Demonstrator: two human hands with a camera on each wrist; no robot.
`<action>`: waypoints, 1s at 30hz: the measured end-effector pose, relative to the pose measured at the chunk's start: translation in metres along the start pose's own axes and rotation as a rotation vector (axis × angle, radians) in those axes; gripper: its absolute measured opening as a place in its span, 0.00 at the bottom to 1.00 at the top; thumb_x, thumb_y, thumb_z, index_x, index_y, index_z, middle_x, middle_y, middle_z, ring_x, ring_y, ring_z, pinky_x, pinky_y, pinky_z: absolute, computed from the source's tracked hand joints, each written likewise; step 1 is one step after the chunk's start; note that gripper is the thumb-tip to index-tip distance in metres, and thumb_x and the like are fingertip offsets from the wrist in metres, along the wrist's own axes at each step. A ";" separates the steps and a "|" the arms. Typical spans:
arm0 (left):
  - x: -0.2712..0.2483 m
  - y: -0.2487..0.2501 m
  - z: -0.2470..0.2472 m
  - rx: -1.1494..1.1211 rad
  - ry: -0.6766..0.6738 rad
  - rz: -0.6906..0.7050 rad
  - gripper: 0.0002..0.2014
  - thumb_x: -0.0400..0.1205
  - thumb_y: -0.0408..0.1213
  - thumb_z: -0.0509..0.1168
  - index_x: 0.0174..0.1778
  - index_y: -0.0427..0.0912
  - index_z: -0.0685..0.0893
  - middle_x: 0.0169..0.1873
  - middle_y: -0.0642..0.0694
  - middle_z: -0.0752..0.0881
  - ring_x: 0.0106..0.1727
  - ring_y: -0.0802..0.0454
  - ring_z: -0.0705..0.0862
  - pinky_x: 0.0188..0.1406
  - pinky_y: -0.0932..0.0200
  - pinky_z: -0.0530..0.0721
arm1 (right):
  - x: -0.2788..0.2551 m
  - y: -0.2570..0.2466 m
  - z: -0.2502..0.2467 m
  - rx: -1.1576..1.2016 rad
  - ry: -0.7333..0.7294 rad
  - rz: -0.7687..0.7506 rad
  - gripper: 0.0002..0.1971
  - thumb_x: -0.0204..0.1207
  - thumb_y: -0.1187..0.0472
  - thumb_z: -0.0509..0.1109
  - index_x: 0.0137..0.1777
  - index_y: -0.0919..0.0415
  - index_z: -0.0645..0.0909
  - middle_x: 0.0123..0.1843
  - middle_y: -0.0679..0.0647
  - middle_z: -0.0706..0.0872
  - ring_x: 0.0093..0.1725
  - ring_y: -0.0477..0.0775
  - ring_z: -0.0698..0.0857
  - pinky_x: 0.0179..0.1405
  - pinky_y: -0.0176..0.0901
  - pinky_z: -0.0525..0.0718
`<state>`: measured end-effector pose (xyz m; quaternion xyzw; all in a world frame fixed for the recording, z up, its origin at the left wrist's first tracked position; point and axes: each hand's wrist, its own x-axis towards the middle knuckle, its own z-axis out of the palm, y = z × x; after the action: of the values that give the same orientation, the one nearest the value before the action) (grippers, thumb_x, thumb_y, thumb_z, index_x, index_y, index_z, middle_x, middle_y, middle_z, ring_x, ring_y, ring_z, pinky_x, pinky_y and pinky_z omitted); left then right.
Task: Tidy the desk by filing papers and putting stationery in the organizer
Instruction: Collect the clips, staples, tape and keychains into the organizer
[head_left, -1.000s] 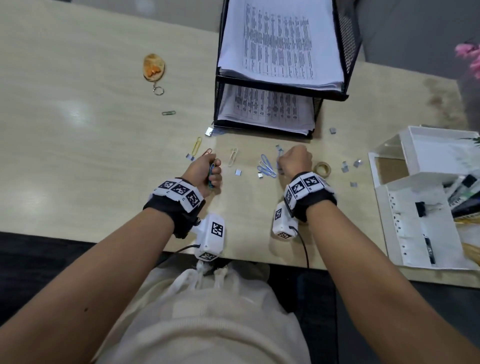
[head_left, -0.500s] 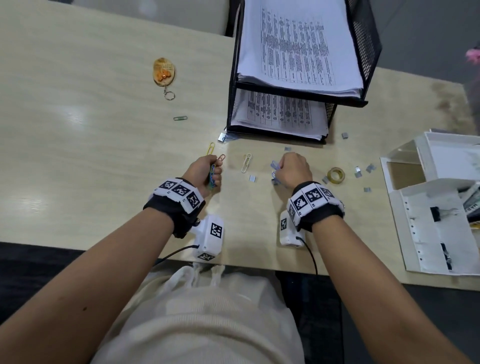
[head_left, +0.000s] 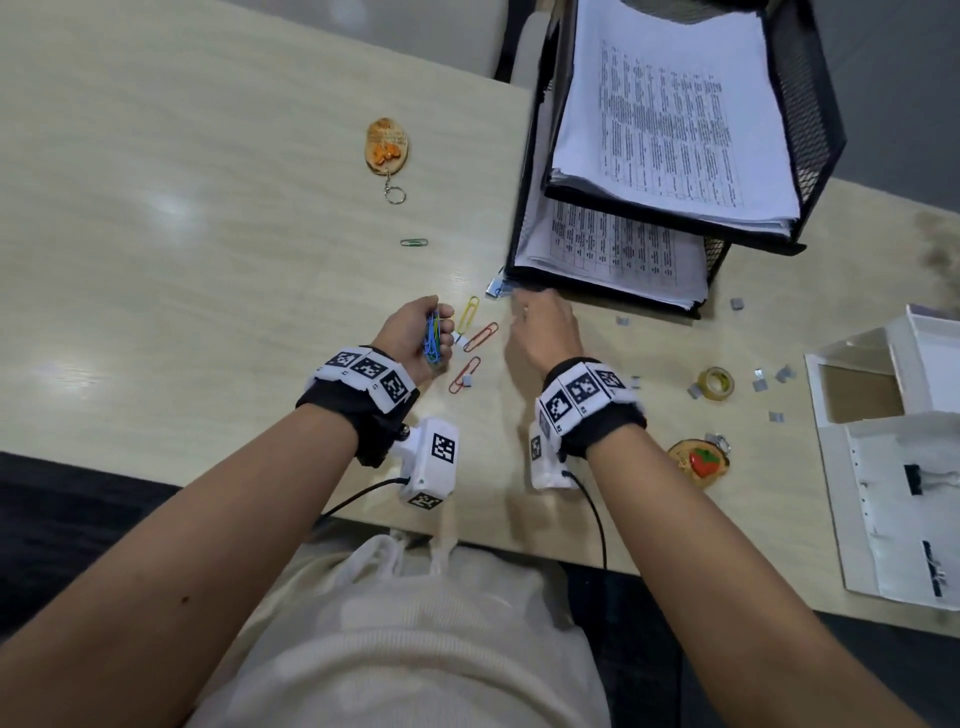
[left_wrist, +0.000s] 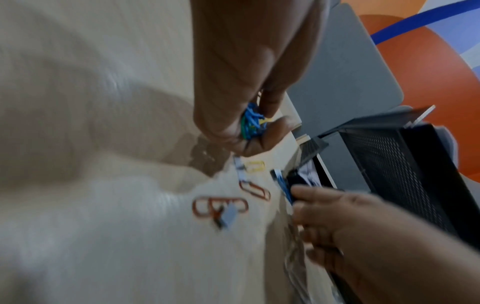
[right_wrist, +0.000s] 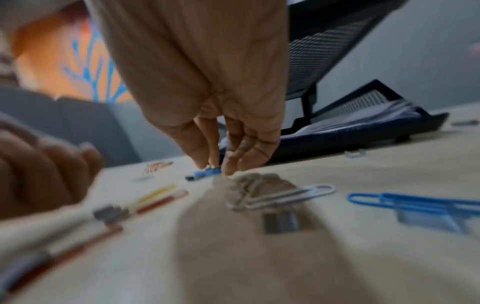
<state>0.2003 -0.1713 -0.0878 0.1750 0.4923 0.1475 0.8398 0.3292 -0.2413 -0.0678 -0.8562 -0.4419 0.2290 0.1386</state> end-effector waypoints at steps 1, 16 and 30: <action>0.000 0.004 -0.004 0.003 0.014 0.007 0.20 0.86 0.43 0.48 0.29 0.45 0.70 0.09 0.53 0.72 0.09 0.60 0.69 0.11 0.76 0.65 | 0.001 0.000 0.002 -0.097 -0.016 -0.029 0.19 0.77 0.72 0.57 0.67 0.67 0.76 0.62 0.70 0.78 0.64 0.68 0.77 0.59 0.51 0.78; 0.004 0.024 -0.019 0.050 0.058 0.035 0.17 0.86 0.41 0.50 0.30 0.44 0.71 0.09 0.54 0.70 0.09 0.60 0.67 0.10 0.76 0.64 | 0.007 -0.009 0.019 -0.286 -0.005 -0.300 0.19 0.72 0.72 0.63 0.61 0.57 0.80 0.65 0.54 0.78 0.65 0.61 0.73 0.55 0.51 0.74; -0.002 0.021 -0.029 -0.005 0.124 0.076 0.14 0.86 0.34 0.48 0.36 0.40 0.72 0.13 0.50 0.73 0.09 0.59 0.71 0.08 0.76 0.65 | 0.020 -0.018 0.010 -0.146 -0.179 -0.088 0.08 0.77 0.69 0.62 0.49 0.64 0.83 0.56 0.62 0.84 0.60 0.63 0.80 0.65 0.54 0.76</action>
<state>0.1720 -0.1494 -0.0900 0.1819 0.5361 0.1912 0.8018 0.3216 -0.2145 -0.0734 -0.8199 -0.5053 0.2653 0.0457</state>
